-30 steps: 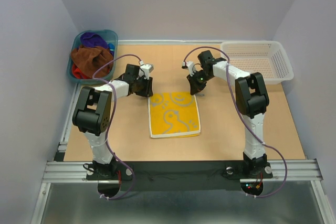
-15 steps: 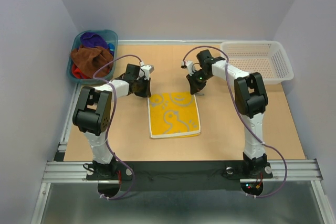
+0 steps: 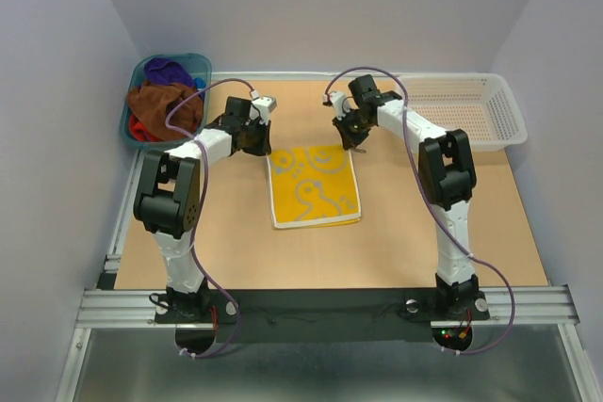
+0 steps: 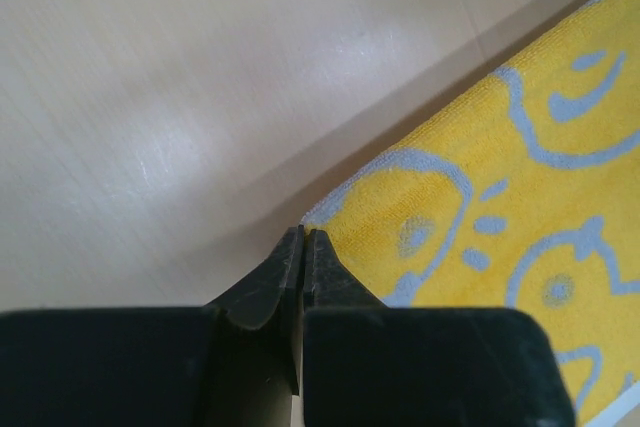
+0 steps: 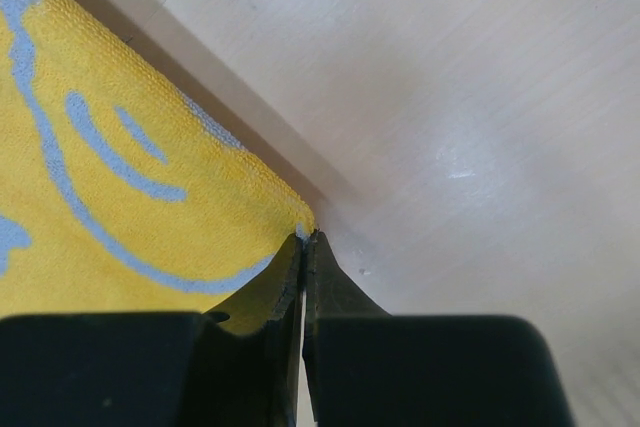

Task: Fold and stack the towels
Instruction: Fold the towel

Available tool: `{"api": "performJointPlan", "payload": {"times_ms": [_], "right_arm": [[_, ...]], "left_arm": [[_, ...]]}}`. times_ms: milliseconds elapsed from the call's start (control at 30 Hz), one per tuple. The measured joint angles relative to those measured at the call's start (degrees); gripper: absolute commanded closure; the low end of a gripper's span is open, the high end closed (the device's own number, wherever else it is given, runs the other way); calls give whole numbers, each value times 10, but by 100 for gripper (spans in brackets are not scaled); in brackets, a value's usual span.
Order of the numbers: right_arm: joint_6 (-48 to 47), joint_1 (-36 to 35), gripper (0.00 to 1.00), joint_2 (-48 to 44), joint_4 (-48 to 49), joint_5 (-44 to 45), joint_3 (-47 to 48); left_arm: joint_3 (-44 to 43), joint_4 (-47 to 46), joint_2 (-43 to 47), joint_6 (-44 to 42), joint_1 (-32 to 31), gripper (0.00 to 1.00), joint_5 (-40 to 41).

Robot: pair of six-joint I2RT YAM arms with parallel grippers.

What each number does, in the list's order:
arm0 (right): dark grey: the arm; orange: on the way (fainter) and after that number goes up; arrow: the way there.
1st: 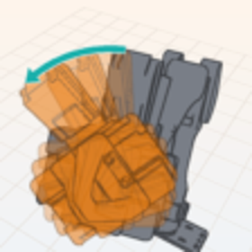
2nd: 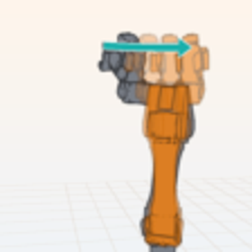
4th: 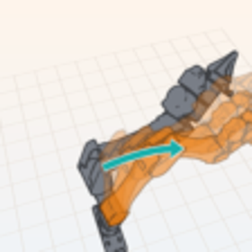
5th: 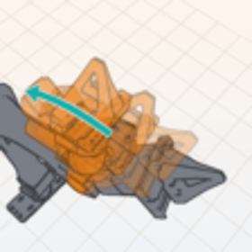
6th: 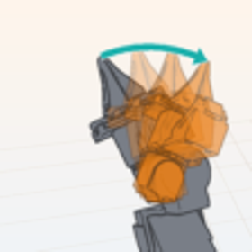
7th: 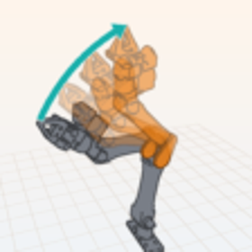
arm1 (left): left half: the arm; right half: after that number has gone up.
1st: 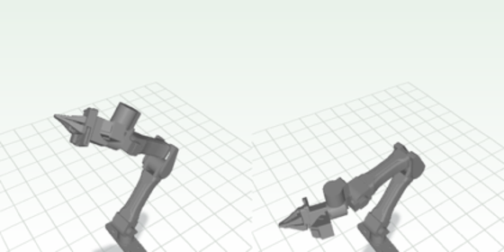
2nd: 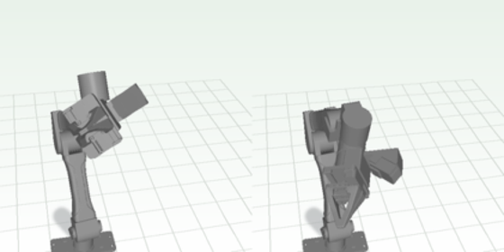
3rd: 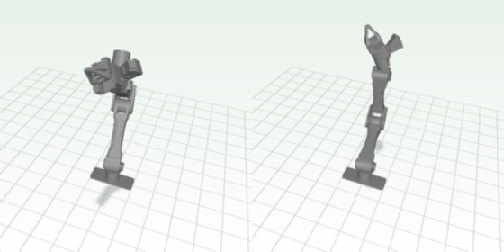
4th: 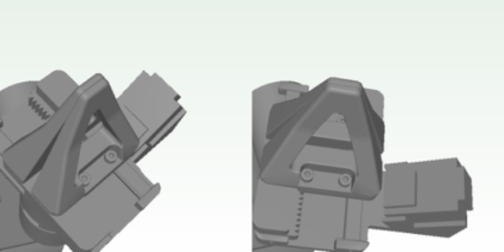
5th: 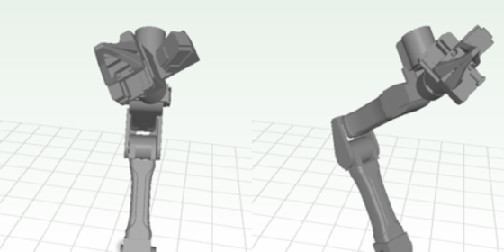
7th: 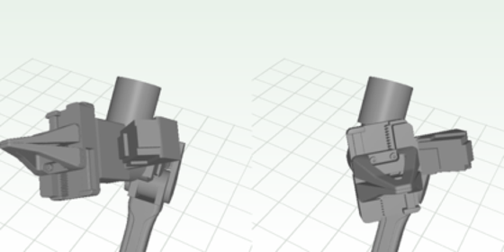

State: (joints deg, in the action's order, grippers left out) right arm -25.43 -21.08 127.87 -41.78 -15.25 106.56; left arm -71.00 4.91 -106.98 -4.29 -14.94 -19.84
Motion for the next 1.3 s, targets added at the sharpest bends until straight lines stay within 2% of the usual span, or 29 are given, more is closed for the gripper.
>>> {"api": "performJointPlan", "payload": {"times_ms": [200,600,1033,1300], "right_arm": [[12,0,99,-35,15,11,-41],[38,-30,99,-189,36,0,-188],[129,-45,99,-245,36,-12,-312],[164,-45,99,-268,36,-6,-325]], "left_arm": [[8,-3,9,3,0,100,-1],[115,-7,152,47,-11,100,23],[243,18,297,181,-47,100,28],[292,31,318,257,-63,100,36]]}}
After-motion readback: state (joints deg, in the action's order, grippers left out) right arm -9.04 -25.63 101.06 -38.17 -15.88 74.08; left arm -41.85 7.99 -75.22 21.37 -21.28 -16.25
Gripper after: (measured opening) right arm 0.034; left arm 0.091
